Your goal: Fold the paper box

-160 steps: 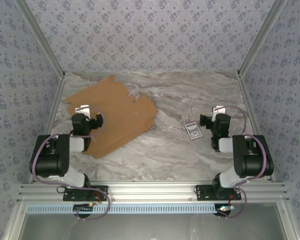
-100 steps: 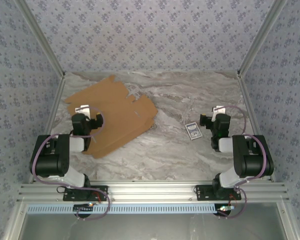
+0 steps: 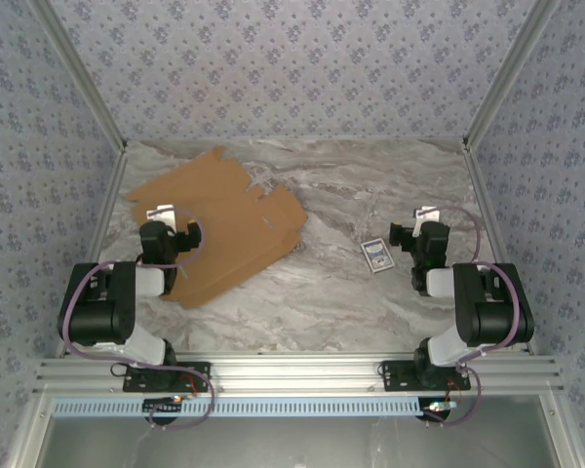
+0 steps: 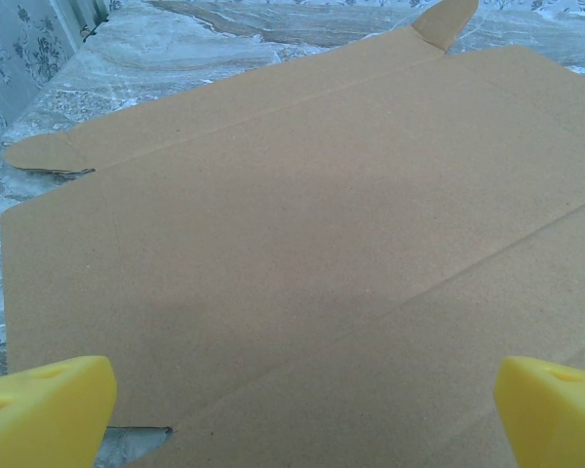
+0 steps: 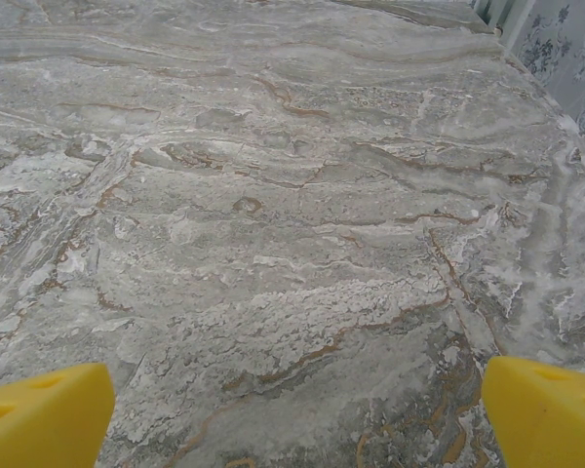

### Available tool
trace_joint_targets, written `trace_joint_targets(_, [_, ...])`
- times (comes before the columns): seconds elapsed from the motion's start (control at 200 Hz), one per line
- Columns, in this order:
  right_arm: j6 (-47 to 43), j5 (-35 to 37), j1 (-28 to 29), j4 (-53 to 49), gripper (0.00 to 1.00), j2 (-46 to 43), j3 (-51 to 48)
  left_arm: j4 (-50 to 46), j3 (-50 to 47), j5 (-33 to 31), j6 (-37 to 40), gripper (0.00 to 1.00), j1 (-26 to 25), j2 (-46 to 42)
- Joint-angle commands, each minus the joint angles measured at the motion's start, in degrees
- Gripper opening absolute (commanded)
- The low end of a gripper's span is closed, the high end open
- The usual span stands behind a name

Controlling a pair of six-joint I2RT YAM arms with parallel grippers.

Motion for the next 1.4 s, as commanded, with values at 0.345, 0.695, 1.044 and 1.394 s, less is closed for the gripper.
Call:
trace_joint_targets(0.345, [6.99,11.87,-0.79,-14.81,0.99,-14.11,2.50,-18.29,6.65,-6.11,-2.26,0.99,0.70,-8.85])
trace_joint_targets(0.695, [22.00,1.09,9.82,-45.72,0.95,-32.69,13.07,-39.59,10.81,10.37,-28.67,0.96,-2.53,-23.94])
trace_joint_targets(1.044, [35.78,0.45,44.48,-44.58,0.88,-6.99,23.45,-44.77,12.61,5.04,-28.09,0.95,-17.23,-22.66])
trace_joint_targets(1.394, [40.31,-7.33,42.86,-34.16,0.65,13.70,32.68,-46.80,14.59,2.61,-26.98,0.95,-17.74,-20.09])
